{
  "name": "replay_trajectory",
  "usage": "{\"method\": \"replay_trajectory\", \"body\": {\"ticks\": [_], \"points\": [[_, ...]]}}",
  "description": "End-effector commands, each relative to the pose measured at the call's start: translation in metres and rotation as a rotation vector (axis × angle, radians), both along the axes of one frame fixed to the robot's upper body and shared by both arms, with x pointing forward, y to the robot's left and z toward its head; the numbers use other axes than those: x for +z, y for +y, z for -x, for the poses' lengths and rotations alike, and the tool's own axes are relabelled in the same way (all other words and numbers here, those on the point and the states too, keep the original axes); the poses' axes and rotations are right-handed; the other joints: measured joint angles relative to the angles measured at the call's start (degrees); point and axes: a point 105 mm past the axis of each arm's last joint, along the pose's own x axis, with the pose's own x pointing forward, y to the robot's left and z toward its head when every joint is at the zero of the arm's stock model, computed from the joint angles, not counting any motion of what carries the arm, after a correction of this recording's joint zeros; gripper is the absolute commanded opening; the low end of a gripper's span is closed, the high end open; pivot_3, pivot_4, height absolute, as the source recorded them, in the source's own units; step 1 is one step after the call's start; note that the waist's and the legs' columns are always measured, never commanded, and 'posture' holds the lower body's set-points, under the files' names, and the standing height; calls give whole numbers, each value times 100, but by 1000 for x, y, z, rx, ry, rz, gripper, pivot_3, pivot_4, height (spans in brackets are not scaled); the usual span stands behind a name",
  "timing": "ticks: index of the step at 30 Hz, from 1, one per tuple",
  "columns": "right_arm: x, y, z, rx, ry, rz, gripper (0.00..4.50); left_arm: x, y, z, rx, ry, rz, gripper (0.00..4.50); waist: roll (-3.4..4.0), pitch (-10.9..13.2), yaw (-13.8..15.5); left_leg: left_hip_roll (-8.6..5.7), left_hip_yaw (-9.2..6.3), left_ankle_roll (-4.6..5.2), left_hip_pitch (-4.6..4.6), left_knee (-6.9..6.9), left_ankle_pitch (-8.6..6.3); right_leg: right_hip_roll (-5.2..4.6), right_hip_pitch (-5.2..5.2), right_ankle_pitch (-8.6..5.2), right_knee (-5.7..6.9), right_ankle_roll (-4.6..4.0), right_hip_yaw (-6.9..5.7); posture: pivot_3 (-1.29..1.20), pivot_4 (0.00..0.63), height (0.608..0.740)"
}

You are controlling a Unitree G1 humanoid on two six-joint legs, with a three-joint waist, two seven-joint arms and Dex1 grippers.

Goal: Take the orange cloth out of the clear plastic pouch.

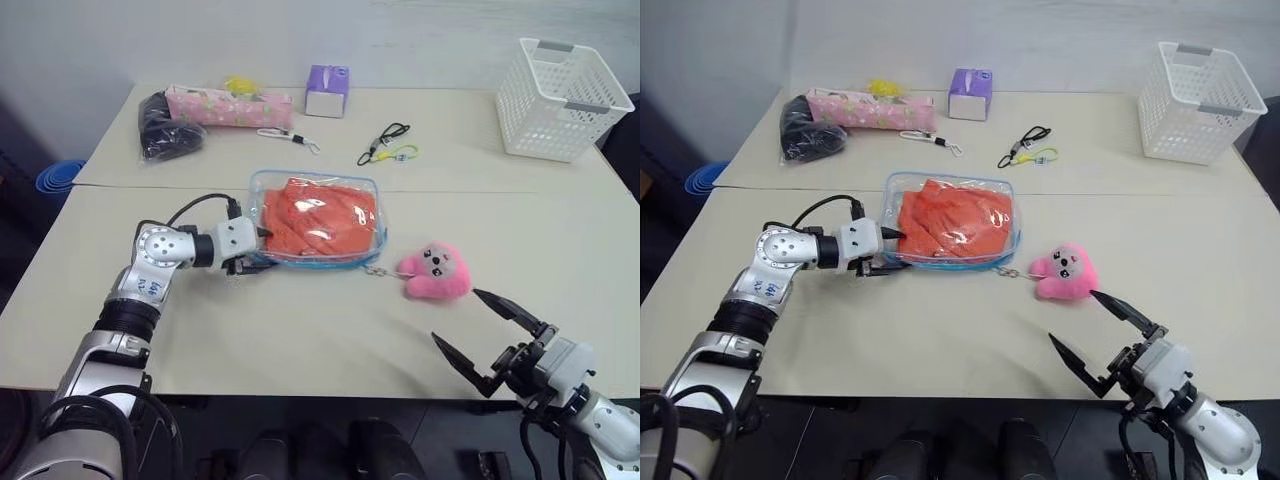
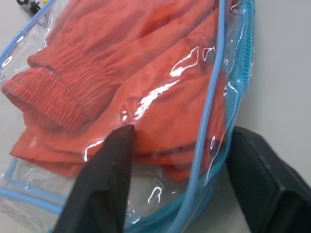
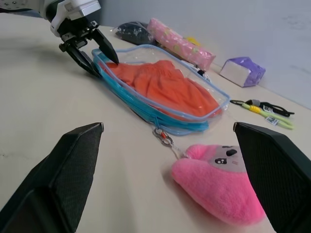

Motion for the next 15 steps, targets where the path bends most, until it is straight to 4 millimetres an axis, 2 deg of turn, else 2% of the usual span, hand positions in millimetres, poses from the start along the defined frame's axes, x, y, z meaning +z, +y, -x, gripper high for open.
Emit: {"method": "replay_trajectory", "body": {"ticks": [1, 5, 7, 11, 15], "points": [[11, -7, 8, -52, -44, 10, 4500, 3, -3, -2, -19, -29, -4, 1716, 0, 0, 1, 0, 1, 0, 0, 1, 0, 0, 0, 0, -1, 0, 1, 0, 150, 740], [7, -22, 18, -110, -20, 32, 4500, 1, -30, 9, -116, 3, 62, 469, 0, 0, 48, 0, -2, 3, 0, 10, -2, -3, 5, 0, -2, 0, 0, 0, 150, 740], [7, -27, 24, -131, -9, 41, 4500, -4, -45, 21, -188, 17, 55, 36, 0, 0, 61, 0, 0, 5, -1, 15, -3, -2, 6, 1, -4, 1, 4, 0, 150, 740], [1, -41, 43, -178, 44, 73, 4500, -20, -85, 50, -318, 60, 49, 36, 3, -2, 129, 0, 0, 8, 3, 15, -6, -4, 9, 1, -8, 2, 12, 0, 150, 740], [-2, -47, 53, -209, 77, 87, 4500, -23, -106, 62, -346, 82, 64, 36, 2, -1, 126, 0, 1, 11, 7, 19, -7, -4, 17, 1, -19, 2, 18, 0, 150, 740]]}}
